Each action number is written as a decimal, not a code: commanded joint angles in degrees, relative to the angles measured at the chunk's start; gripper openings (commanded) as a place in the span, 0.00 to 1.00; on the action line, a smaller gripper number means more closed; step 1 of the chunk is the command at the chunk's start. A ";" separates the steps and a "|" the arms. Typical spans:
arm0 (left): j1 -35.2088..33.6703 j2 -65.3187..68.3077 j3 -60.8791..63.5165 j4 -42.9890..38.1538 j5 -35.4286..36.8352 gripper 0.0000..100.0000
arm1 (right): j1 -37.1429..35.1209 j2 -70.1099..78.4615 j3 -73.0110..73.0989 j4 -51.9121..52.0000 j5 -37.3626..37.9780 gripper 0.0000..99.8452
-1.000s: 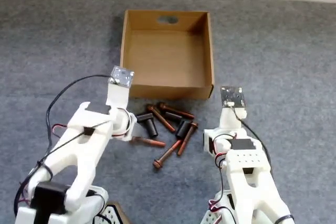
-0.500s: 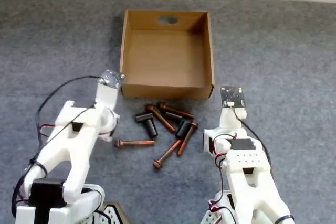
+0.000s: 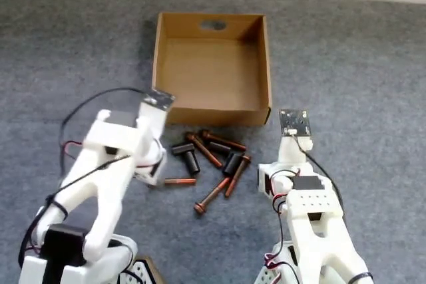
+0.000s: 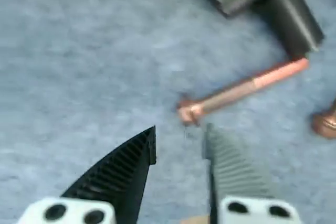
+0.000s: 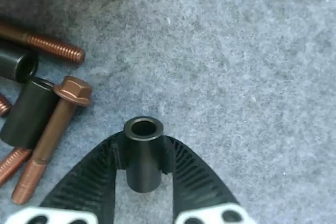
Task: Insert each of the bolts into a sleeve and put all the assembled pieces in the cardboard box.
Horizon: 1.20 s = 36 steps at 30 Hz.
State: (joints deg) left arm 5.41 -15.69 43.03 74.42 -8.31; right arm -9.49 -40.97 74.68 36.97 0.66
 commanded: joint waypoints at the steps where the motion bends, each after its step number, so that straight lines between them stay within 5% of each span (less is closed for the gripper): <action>1: 1.63 0.04 1.89 -5.98 1.67 0.20 | -0.13 -1.36 -0.22 -0.66 0.62 0.01; 9: -0.75 0.22 9.01 -15.56 2.11 0.12 | -0.13 -1.27 -0.22 -0.66 0.62 0.01; 22: -5.85 0.31 8.13 -16.44 1.76 0.01 | -0.13 -1.27 -0.22 -0.66 0.62 0.01; 31: -5.67 -0.13 0.22 -15.21 1.76 0.01 | -0.13 -1.27 -0.22 -0.66 0.62 0.01; 36: -5.76 -0.22 -5.67 -5.71 2.11 0.01 | -0.13 -1.27 -0.22 -0.66 0.62 0.01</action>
State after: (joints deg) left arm 0.13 -15.34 42.15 63.60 -6.73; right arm -9.49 -40.97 74.68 36.97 0.66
